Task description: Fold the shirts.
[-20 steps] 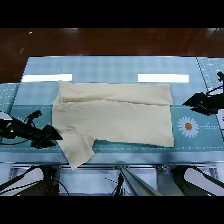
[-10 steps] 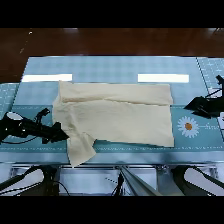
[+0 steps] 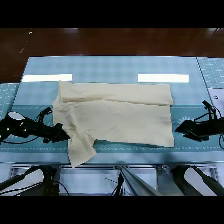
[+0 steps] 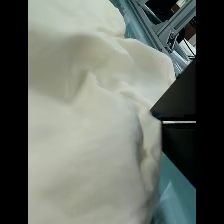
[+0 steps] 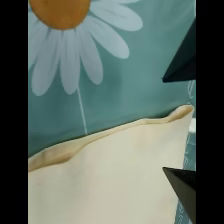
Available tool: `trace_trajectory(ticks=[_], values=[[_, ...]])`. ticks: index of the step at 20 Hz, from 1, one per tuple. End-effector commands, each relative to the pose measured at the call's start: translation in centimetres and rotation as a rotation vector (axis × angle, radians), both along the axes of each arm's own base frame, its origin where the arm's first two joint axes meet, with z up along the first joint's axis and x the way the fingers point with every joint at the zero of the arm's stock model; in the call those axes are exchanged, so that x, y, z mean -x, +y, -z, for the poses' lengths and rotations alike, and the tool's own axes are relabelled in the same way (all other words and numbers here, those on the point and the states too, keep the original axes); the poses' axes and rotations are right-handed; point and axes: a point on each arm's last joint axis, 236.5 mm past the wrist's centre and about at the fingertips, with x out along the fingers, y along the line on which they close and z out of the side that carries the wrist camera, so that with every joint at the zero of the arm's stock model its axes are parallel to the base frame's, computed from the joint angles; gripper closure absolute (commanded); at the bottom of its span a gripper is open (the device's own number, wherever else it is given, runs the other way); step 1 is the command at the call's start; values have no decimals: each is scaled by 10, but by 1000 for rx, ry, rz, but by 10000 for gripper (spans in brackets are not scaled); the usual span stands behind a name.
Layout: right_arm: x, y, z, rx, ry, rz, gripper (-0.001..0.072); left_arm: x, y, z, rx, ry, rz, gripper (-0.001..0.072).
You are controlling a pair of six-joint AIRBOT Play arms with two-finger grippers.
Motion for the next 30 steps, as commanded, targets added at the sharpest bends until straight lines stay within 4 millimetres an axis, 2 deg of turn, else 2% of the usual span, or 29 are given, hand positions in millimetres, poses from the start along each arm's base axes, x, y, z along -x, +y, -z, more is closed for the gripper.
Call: trace_trajectory(ticks=[1, 4, 5, 9, 12, 14, 16, 18, 19, 22, 24, 25, 27, 30], values=[[13, 17, 9, -41, 5, 22, 115, 1, -1, -1, 7, -18, 30, 686], [24, 25, 18, -66, 40, 39, 146, 1, -1, -1, 9, -26, 38, 686], [26, 30, 21, -80, 45, 52, 181, 1, -1, 0, 9, -28, 40, 687], [14, 45, 29, -59, 21, 54, 195, -3, 0, -2, 7, -41, 40, 687], [6, 53, 32, -24, 9, 40, 451, -15, 4, -7, -3, -71, 41, 687], [4, 52, 31, -20, 5, 37, 684, -28, 8, -15, -9, -104, 47, 687], [-3, 52, 17, -29, -19, -8, 684, -45, 11, -33, -6, -150, 69, 687], [-24, 55, -12, -55, -101, -75, 684, -74, 20, -65, -31, -262, 90, 687], [-44, 55, -33, -61, -172, -81, 685, -93, 25, -87, -56, -340, 97, 687], [-117, 53, -99, -93, -433, 15, 686, -148, 29, -164, -81, -589, 70, 687], [-160, 42, -131, -100, -582, 118, 686, -182, 34, -188, -106, -700, -5, 687], [-175, 34, -137, -92, -619, 158, 687, -197, 36, -192, -111, -736, -49, 687], [-197, 22, -130, -87, -628, 213, 687, -218, 38, -192, -95, -762, -116, 686], [-220, 26, -97, -82, -594, 212, 687, -250, 43, -176, -52, -739, -195, 687]])
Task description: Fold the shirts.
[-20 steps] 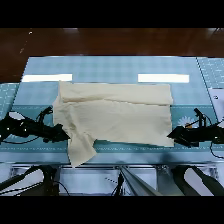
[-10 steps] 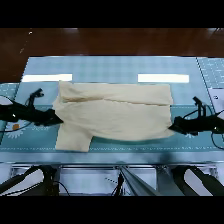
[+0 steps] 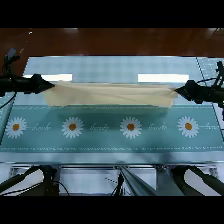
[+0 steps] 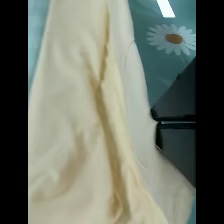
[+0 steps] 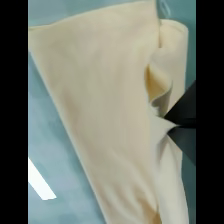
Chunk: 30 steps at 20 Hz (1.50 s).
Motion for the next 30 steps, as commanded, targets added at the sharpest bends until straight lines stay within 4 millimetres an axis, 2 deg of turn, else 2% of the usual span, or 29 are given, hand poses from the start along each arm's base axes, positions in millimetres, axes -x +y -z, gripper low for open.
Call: trace_trajectory(ticks=[1, 3, 6, 8, 10, 11, 12, 13, 14, 15, 17, 19, 21, 23, 25, 30], values=[[-42, -1, 24, 13, -25, 35, 686, -45, 5, 5, 90, -19, -81, 687], [-64, 1, 47, 44, -20, 56, 686, -59, 2, 23, 120, 32, -53, 686], [-92, -2, 64, 47, -35, 129, 686, -71, -1, 50, 165, 125, -20, 686], [-99, -4, 72, 25, -27, 164, 685, -75, 0, 72, 182, 174, -20, 686], [-98, -7, 79, 51, -19, 154, 683, -70, -2, 93, 204, 233, -16, 684], [-96, -8, 81, 70, -17, 141, 679, -65, -5, 100, 219, 264, 0, 649], [-94, -10, 82, 89, -14, 130, 599, -60, -6, 103, 230, 285, 13, 503], [-92, -13, 82, 102, -10, 117, 463, -56, -5, 103, 242, 299, 23, 337], [-87, -17, 82, 119, -3, 100, 338, -51, -3, 100, 255, 311, 34, 267], [-81, -26, 82, 149, 6, 78, 283, -46, 0, 95, 268, 320, 46, 265], [-61, -50, 82, 246, 41, 26, 274, -36, 6, 83, 295, 335, 75, 266], [-35, -75, 90, 303, 139, 21, 265, -29, 11, 71, 304, 331, 87, 266], [-17, -81, 100, 246, 231, 49, 159, -29, 12, 60, 295, 308, 88, 267], [-14, -70, 110, 147, 269, 55, 124, -29, 9, 51, 285, 287, 96, 267], [-24, -53, 117, 37, 269, 80, 113, -28, 5, 44, 275, 270, 107, 267], [-52, 14, 131, -175, 240, 58, 116, -26, -13, 35, 261, 255, 151, 268]])
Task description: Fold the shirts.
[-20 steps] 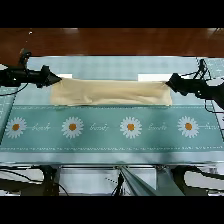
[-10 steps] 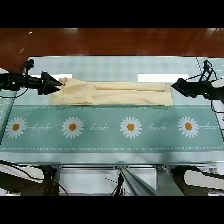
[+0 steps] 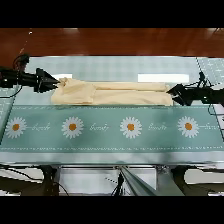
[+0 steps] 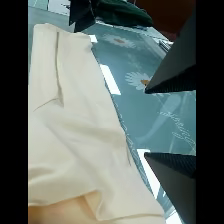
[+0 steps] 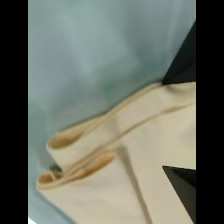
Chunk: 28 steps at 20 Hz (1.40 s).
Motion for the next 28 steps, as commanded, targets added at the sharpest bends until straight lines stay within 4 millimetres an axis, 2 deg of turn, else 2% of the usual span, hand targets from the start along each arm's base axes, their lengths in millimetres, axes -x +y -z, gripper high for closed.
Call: trace_trajectory(ticks=[1, 2, 3, 4, 6, 9, 12, 14, 16, 19, 23, 28], values=[[-14, 45, 8, -120, -15, -8, 151, 2, -14, -5, -4, -11, 33, 275], [-17, 52, 8, -110, -29, -19, 327, 3, -19, -5, -3, -11, 45, 339], [-20, 56, 5, -111, -39, -26, 542, 4, -23, -5, -3, -11, 55, 365], [-21, 59, -2, -115, -50, -41, 681, 4, -27, -5, -3, -11, 65, 444], [-23, 60, -31, -104, -118, -97, 684, 3, -34, -5, -7, -12, 70, 529], [-19, 61, -88, -59, -230, -165, 684, 6, -61, -7, -26, -31, 123, 579], [-4, 60, -133, 8, -286, -189, 684, 13, -102, -2, -92, -67, 210, 618], [15, 64, -156, 27, -294, -220, 684, 24, -133, 3, -117, -58, 269, 621], [35, 70, -176, 35, -299, -253, 684, 35, -162, 11, -158, -73, 322, 658], [62, 68, -202, 92, -306, -261, 684, 50, -196, 24, -189, -75, 352, 666], [101, 64, -223, 172, -284, -269, 684, 70, -239, 36, -201, -89, 390, 686], [132, 67, -244, 190, -293, -257, 684, 93, -318, 27, -108, -146, 407, 686]])
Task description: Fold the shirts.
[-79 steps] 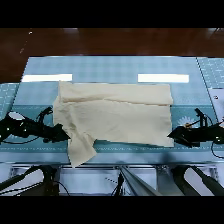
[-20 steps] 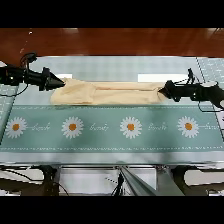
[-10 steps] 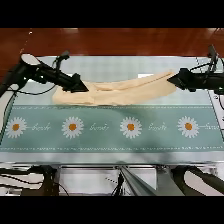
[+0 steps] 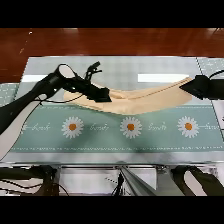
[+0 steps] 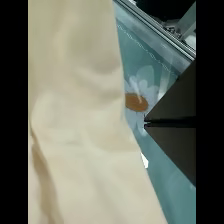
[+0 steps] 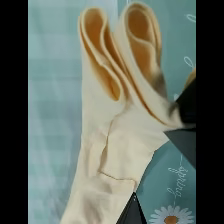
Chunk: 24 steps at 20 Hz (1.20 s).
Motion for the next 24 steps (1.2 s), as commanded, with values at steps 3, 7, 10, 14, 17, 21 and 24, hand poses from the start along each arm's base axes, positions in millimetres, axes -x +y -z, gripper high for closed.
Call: trace_trajectory(ticks=[3, 7, 10, 14, 17, 21, 24], values=[[38, -2, -13, 51, 18, 20, 684, 43, -87, 6, 89, 15, 36, 686], [57, 0, -29, 56, -15, 47, 684, 83, -137, 36, 119, 108, 44, 686], [71, 3, -38, 63, -42, 47, 684, 94, -169, 55, 156, 175, -28, 686], [71, -5, -38, 97, -52, 67, 684, 65, -161, 29, 204, 99, -33, 689], [50, -4, -47, 81, -124, 67, 685, 20, -124, -34, 234, -88, -59, 689], [12, 17, -68, -66, -228, 35, 685, -37, -20, -128, 193, -353, -131, 689], [-8, 48, -64, -83, -260, -38, 685, -64, 87, -171, 75, -476, -262, 688]])
